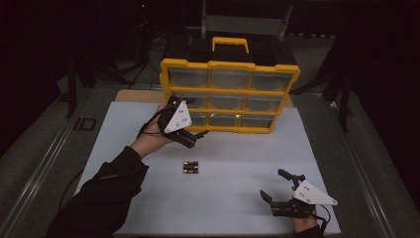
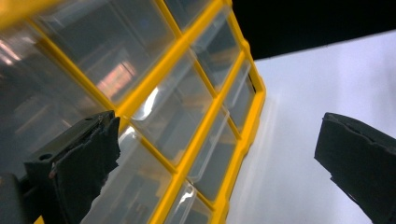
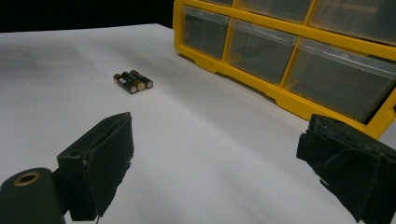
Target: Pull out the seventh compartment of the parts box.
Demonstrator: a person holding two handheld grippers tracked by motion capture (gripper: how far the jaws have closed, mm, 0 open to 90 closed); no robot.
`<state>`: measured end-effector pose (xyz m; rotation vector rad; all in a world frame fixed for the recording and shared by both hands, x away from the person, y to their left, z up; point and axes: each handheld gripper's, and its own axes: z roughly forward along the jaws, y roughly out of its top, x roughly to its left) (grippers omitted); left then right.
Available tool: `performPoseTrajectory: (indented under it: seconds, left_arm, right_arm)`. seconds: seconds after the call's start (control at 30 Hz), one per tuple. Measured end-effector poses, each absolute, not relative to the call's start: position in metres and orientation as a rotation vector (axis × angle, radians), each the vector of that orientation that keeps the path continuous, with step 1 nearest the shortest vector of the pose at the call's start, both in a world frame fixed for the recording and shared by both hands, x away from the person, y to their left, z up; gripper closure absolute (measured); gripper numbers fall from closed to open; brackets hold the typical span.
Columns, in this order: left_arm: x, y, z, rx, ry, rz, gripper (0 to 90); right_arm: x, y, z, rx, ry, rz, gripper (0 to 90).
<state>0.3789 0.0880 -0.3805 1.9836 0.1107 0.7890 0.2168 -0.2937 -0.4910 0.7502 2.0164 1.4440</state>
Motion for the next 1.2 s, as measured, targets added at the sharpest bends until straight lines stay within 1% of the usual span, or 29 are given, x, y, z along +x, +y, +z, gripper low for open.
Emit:
performPoseTrajectory:
  seconds: [0.1, 0.23, 0.37, 0.4, 0.43, 0.47, 0.5, 0.63, 0.73, 0.83, 0.9, 0.93, 0.97, 1.0, 1.1, 1.17, 1.2]
  left_arm:
    - [0.383, 0.085, -0.389, 2.002, 0.097, 0.81, 0.0]
    - [0.39, 0.081, -0.399, 2.012, 0.088, 0.831, 4.2]
    - [0.393, 0.076, -0.406, 2.016, 0.08, 0.831, 6.1]
    - [0.394, 0.074, -0.408, 2.025, 0.073, 0.842, 8.6]
    - [0.395, 0.073, -0.411, 2.031, 0.061, 0.847, 8.6]
    - [0.396, 0.07, -0.416, 2.038, 0.042, 0.873, 11.3]
    - [0.396, 0.07, -0.416, 2.038, 0.042, 0.873, 13.6]
    - [0.401, 0.067, -0.424, 2.056, 0.025, 0.881, 16.5]
    - [0.404, 0.065, -0.431, 2.064, 0.014, 0.9, 21.0]
    - [0.409, 0.064, -0.439, 2.09, -0.006, 0.944, 23.0]
    - [0.41, 0.063, -0.442, 2.095, -0.006, 0.944, 23.9]
    - [0.412, 0.063, -0.443, 2.098, -0.006, 0.949, 26.0]
    - [0.413, 0.063, -0.445, 2.104, -0.01, 0.962, 26.0]
    - [0.414, 0.063, -0.447, 2.112, -0.015, 0.96, 28.7]
    - [0.418, 0.061, -0.455, 2.132, -0.032, 0.982, 30.6]
    - [0.419, 0.06, -0.46, 2.139, -0.033, 0.997, 34.6]
    - [0.42, 0.06, -0.461, 2.144, -0.029, 1.003, 34.6]
  right_arm:
    - [0.217, -0.294, -0.491, 0.75, 2.016, 1.447, 8.4]
    - [0.217, -0.294, -0.491, 0.753, 2.02, 1.449, 8.5]
    - [0.217, -0.294, -0.492, 0.755, 2.023, 1.45, 8.4]
    - [0.217, -0.294, -0.492, 0.759, 2.023, 1.45, 8.5]
    - [0.217, -0.294, -0.492, 0.759, 2.023, 1.45, 8.5]
    - [0.218, -0.295, -0.492, 0.76, 2.022, 1.452, 8.5]
    - [0.218, -0.295, -0.492, 0.76, 2.022, 1.452, 8.5]
    - [0.218, -0.294, -0.492, 0.757, 2.025, 1.45, 8.5]
    - [0.218, -0.295, -0.493, 0.76, 2.03, 1.451, 8.5]
    - [0.218, -0.295, -0.492, 0.761, 2.029, 1.455, 8.5]
    - [0.218, -0.295, -0.492, 0.76, 2.029, 1.455, 8.5]
    - [0.218, -0.295, -0.493, 0.762, 2.031, 1.457, 8.5]
    - [0.218, -0.295, -0.493, 0.762, 2.031, 1.457, 8.5]
    - [0.218, -0.295, -0.493, 0.759, 2.032, 1.457, 8.5]
    - [0.218, -0.295, -0.493, 0.761, 2.033, 1.456, 8.5]
    - [0.218, -0.295, -0.493, 0.764, 2.038, 1.459, 8.5]
    - [0.218, -0.295, -0.493, 0.764, 2.038, 1.459, 8.5]
